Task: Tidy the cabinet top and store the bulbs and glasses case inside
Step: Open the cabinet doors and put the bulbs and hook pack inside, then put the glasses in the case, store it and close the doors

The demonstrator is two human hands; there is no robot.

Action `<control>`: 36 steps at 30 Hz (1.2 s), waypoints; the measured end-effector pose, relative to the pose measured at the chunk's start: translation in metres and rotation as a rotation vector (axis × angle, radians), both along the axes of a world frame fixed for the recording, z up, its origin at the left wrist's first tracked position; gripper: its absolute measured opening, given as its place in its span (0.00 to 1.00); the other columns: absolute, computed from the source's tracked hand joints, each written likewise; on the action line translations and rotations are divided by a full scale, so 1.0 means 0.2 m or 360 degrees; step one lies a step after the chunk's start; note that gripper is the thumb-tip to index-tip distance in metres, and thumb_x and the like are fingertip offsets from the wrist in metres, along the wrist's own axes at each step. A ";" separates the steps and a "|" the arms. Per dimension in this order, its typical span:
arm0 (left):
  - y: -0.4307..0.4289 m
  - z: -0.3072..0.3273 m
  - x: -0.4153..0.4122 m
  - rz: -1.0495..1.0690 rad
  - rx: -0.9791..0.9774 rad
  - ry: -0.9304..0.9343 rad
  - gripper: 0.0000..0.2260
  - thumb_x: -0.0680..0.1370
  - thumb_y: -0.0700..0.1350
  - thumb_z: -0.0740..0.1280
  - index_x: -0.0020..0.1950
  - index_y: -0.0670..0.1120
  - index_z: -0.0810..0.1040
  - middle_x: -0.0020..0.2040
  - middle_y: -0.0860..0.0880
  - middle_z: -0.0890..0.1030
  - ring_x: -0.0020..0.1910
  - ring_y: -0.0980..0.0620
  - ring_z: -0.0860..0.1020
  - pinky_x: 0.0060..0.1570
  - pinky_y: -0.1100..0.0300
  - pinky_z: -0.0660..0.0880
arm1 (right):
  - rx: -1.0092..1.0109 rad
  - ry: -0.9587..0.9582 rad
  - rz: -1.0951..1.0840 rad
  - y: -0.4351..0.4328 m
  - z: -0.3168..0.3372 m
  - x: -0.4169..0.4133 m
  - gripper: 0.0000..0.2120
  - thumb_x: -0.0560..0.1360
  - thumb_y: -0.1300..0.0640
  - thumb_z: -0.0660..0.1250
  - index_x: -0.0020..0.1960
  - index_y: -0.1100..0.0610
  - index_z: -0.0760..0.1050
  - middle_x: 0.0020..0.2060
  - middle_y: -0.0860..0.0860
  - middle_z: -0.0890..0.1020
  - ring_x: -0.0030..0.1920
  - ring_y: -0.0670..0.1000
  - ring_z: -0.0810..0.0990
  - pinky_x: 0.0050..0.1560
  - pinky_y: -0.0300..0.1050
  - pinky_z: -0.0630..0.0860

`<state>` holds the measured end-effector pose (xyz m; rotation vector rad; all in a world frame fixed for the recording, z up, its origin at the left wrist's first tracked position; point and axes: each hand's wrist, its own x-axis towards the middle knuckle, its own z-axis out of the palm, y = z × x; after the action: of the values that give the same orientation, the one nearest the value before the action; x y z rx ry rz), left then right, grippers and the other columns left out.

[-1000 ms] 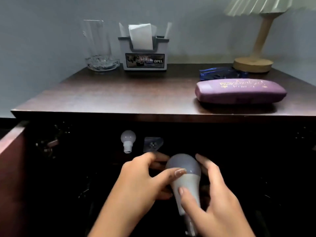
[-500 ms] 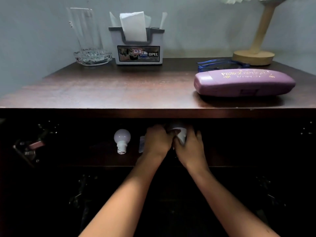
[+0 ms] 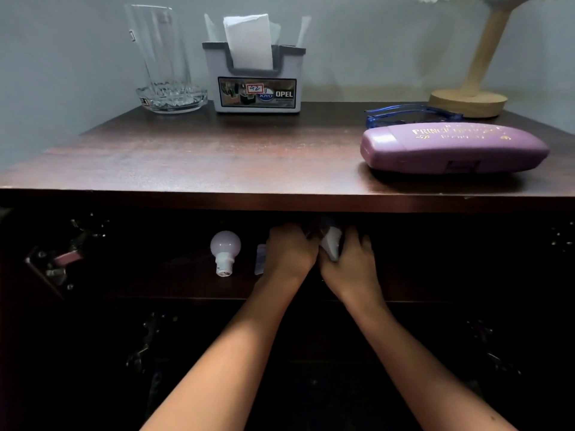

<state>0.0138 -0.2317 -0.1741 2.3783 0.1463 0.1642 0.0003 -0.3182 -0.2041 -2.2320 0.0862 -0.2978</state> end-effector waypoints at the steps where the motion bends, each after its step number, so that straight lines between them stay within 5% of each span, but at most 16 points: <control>1: -0.01 0.01 -0.01 0.0011 0.0028 0.0017 0.18 0.79 0.49 0.61 0.60 0.36 0.75 0.62 0.37 0.77 0.62 0.41 0.74 0.58 0.56 0.68 | -0.0001 0.0009 -0.0007 0.00 0.00 -0.01 0.25 0.72 0.55 0.66 0.65 0.64 0.64 0.59 0.66 0.69 0.59 0.66 0.69 0.61 0.55 0.68; 12: 0.00 -0.04 -0.12 0.0100 -0.0030 -0.0312 0.12 0.78 0.41 0.60 0.56 0.35 0.77 0.56 0.35 0.79 0.56 0.39 0.76 0.53 0.55 0.69 | 0.0103 -0.0092 -0.0081 -0.03 -0.01 -0.15 0.32 0.71 0.56 0.68 0.69 0.64 0.57 0.64 0.63 0.64 0.65 0.62 0.64 0.67 0.53 0.62; 16: 0.04 -0.01 -0.37 -0.0056 -0.0450 -0.0509 0.08 0.74 0.39 0.63 0.51 0.43 0.80 0.48 0.46 0.82 0.45 0.58 0.79 0.46 0.70 0.72 | 0.0199 -0.0234 -0.0172 -0.05 0.01 -0.42 0.28 0.68 0.46 0.58 0.60 0.63 0.69 0.52 0.58 0.73 0.56 0.63 0.73 0.61 0.57 0.68; 18: 0.03 0.09 -0.55 -0.0336 -0.0662 -0.0446 0.08 0.74 0.42 0.64 0.50 0.47 0.80 0.47 0.53 0.82 0.45 0.64 0.79 0.44 0.77 0.71 | 0.0121 -0.0369 -0.0084 -0.10 0.11 -0.57 0.21 0.66 0.47 0.57 0.51 0.60 0.74 0.44 0.51 0.74 0.46 0.59 0.77 0.53 0.52 0.74; 21: 0.00 0.31 -0.77 -0.0525 -0.0853 -0.0467 0.08 0.73 0.47 0.65 0.50 0.51 0.80 0.47 0.54 0.81 0.48 0.59 0.80 0.45 0.73 0.74 | -0.0123 -0.0479 0.0095 -0.23 0.40 -0.75 0.10 0.70 0.51 0.58 0.46 0.54 0.75 0.41 0.46 0.77 0.44 0.46 0.74 0.48 0.41 0.70; 25: -0.04 0.56 -0.80 -0.0449 -0.0895 -0.0544 0.09 0.72 0.48 0.66 0.52 0.53 0.77 0.50 0.54 0.79 0.50 0.60 0.78 0.51 0.70 0.73 | -0.0458 -0.0767 0.0107 -0.47 0.85 -0.75 0.07 0.73 0.57 0.60 0.45 0.57 0.76 0.41 0.51 0.79 0.44 0.48 0.74 0.52 0.35 0.67; 28: -0.10 0.69 -0.65 -0.0406 -0.0659 -0.0659 0.16 0.71 0.53 0.67 0.57 0.52 0.73 0.53 0.57 0.74 0.55 0.63 0.73 0.58 0.71 0.68 | -0.0708 -0.0816 0.0208 -0.62 1.02 -0.60 0.12 0.73 0.57 0.62 0.53 0.61 0.77 0.49 0.55 0.81 0.54 0.51 0.76 0.61 0.34 0.65; 31: -0.16 0.75 -0.44 -0.0412 -0.0451 -0.0628 0.34 0.66 0.61 0.65 0.65 0.42 0.69 0.59 0.53 0.69 0.60 0.59 0.67 0.61 0.75 0.58 | -0.1010 -0.0748 0.0425 -0.69 1.04 -0.42 0.18 0.73 0.55 0.64 0.60 0.61 0.75 0.58 0.56 0.79 0.63 0.53 0.74 0.66 0.42 0.65; 36: -0.18 0.67 -0.19 -0.0567 -0.0228 -0.0326 0.47 0.59 0.61 0.76 0.71 0.45 0.61 0.68 0.49 0.67 0.66 0.53 0.65 0.62 0.71 0.55 | -0.1290 -0.0759 0.0725 -0.71 0.93 -0.24 0.21 0.73 0.48 0.62 0.61 0.59 0.75 0.59 0.54 0.79 0.61 0.52 0.76 0.68 0.44 0.62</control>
<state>-0.0238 -0.2671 -0.0405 2.1875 -0.3495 0.2172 -0.0485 -0.4605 -0.0188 -2.7904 -0.9344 -0.6875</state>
